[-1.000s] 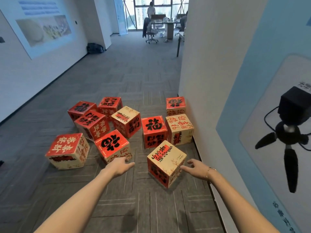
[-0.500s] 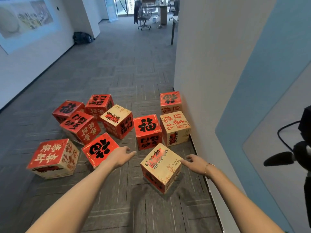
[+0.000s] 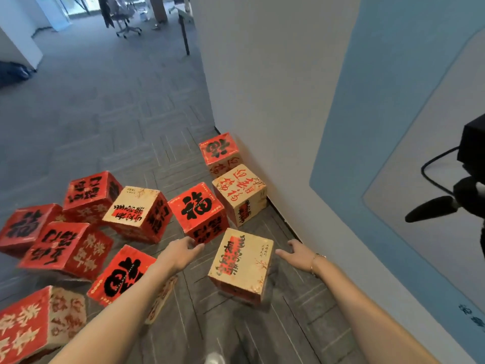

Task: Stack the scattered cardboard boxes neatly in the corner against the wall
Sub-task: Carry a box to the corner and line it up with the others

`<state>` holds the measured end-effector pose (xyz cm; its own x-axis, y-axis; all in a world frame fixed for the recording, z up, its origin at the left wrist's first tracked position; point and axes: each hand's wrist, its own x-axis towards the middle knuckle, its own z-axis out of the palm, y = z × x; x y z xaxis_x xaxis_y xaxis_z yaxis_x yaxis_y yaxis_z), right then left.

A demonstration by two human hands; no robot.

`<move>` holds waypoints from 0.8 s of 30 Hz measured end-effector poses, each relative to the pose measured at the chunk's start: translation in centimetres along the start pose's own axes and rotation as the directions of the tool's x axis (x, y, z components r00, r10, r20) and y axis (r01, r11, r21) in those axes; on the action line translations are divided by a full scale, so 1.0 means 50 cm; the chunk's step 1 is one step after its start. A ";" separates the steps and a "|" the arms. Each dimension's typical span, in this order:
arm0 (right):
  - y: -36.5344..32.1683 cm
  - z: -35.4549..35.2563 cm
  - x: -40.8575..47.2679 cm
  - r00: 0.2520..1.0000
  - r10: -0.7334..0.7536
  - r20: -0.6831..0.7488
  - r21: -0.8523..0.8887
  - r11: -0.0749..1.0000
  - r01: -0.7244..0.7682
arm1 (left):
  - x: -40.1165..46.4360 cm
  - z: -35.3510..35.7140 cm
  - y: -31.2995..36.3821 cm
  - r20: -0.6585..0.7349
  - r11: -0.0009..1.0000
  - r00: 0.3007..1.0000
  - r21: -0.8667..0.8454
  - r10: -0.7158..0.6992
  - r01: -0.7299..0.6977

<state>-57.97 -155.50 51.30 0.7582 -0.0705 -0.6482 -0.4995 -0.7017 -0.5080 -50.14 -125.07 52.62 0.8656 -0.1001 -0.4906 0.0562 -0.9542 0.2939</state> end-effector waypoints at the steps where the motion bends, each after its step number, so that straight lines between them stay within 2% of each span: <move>1: -0.008 0.007 0.006 1.000 0.021 -0.012 0.022 1.000 -0.021 | 0.020 -0.011 -0.004 0.010 1.000 1.000 0.004 0.018 -0.018; 9: -0.031 0.071 0.060 0.980 0.171 -0.097 0.176 0.973 -0.152 | 0.158 -0.038 -0.038 0.106 0.985 0.984 0.073 0.146 -0.154; 16: 0.004 0.144 0.135 0.967 0.242 -0.074 0.315 0.926 -0.207 | 0.248 0.041 -0.085 0.269 0.987 0.959 0.111 0.085 -0.119; 24: 0.083 0.237 0.281 0.938 0.344 -0.049 0.353 0.884 -0.306 | 0.384 0.156 -0.081 0.295 0.994 0.951 0.038 0.089 -0.105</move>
<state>-54.35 -150.99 33.38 0.5594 -0.3421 -0.7550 -0.8217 -0.3485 -0.4509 -37.66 -125.31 35.60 0.6821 -0.2635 -0.6822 -0.0543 -0.9485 0.3121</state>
